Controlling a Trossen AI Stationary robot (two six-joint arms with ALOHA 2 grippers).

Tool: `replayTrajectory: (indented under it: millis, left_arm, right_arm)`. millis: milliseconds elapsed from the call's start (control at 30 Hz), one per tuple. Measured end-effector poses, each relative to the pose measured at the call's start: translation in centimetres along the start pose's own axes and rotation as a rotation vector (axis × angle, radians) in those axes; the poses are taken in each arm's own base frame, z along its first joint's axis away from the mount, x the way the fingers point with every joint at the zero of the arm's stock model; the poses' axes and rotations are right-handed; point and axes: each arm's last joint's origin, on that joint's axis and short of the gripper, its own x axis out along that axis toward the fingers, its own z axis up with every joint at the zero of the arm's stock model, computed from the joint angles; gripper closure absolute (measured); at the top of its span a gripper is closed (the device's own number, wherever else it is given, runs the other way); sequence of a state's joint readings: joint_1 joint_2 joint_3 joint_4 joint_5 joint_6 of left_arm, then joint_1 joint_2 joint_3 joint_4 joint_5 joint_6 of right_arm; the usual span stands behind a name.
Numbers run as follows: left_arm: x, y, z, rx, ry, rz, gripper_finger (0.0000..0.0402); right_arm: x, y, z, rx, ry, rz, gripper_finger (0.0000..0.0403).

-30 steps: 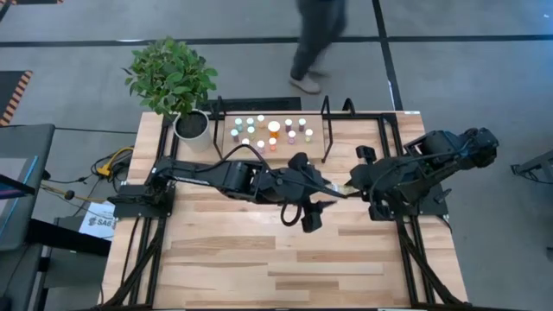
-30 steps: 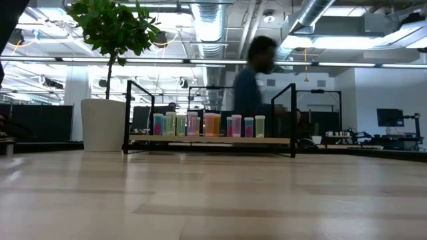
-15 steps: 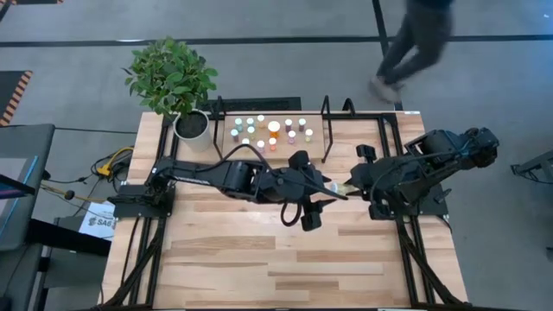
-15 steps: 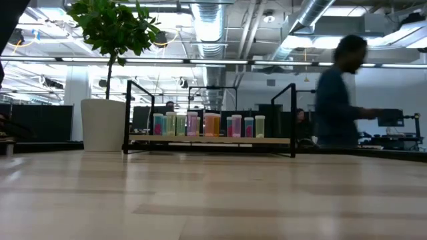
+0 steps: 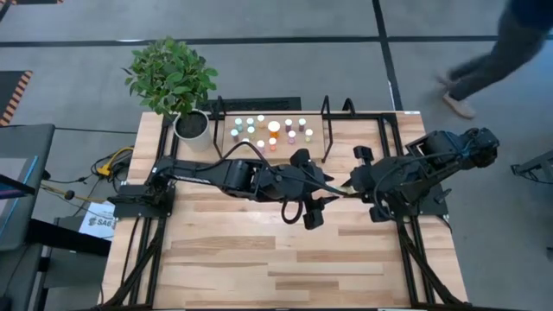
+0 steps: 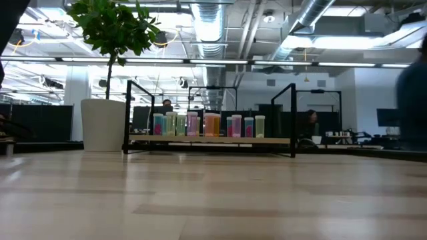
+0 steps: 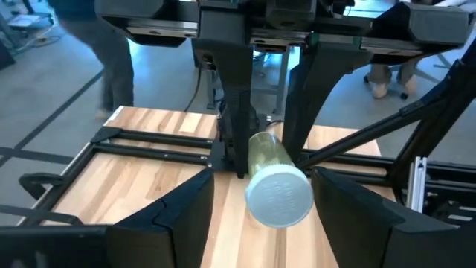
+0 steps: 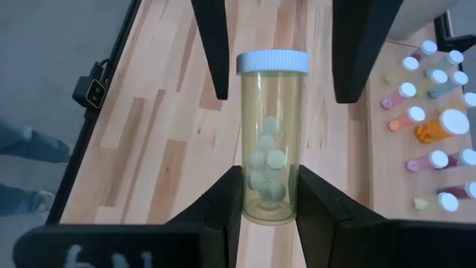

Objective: Pick and place medicine bottles onto shelf by color
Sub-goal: Put the yellow pill bottle on the shelf

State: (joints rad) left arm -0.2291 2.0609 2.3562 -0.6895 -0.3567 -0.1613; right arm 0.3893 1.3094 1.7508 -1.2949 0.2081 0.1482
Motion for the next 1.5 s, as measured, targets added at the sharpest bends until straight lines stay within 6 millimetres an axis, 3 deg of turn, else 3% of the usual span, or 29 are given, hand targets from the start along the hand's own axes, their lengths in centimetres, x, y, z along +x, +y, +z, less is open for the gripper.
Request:
replayTrajectory:
  millis: [600,1033,1167,1300,1500]
  left_arm:
    - [0.0,-0.1,0.0,-0.020,0.009,-0.053,0.0302]
    - [0.0,-0.1,0.2,-0.025,-0.008,-0.064,0.0308]
    - [0.0,-0.2,0.2,-0.028,-0.014,-0.066,0.0308]
    - [0.0,-0.2,0.2,-0.027,-0.015,-0.067,0.0308]
    - [0.1,0.0,0.2,-0.031,-0.012,-0.066,0.0308]
  right_arm:
    - [0.0,0.0,0.0,-0.004,0.002,-0.002,0.0290]
    - [-0.1,0.0,-0.1,0.000,0.002,0.000,0.0284]
    - [-0.1,0.0,-0.1,0.001,0.004,-0.001,0.0252]
    - [-0.1,0.0,-0.1,0.000,0.007,-0.003,0.0195]
    - [-2.4,-0.5,0.0,0.006,0.017,-0.003,0.0129]
